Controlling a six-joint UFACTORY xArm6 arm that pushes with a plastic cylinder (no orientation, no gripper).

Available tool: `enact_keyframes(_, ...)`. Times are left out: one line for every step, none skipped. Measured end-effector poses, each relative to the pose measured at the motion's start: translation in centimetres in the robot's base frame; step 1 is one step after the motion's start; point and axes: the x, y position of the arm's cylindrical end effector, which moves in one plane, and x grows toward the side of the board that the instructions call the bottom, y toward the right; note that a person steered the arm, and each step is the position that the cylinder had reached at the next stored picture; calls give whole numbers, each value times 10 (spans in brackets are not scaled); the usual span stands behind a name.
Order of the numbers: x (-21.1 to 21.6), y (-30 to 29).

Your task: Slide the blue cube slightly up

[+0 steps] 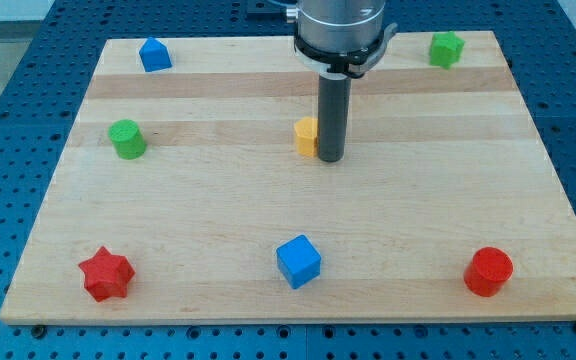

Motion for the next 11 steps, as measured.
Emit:
enact_keyframes(28,1)
enact_keyframes(94,1)
enact_keyframes(136,2)
enact_keyframes(142,2)
enact_keyframes(162,2)
enact_keyframes(191,2)
enact_keyframes(191,-1)
enact_keyframes(191,-22)
enact_keyframes(190,-34)
enact_keyframes(170,-37)
enact_keyframes(156,-37)
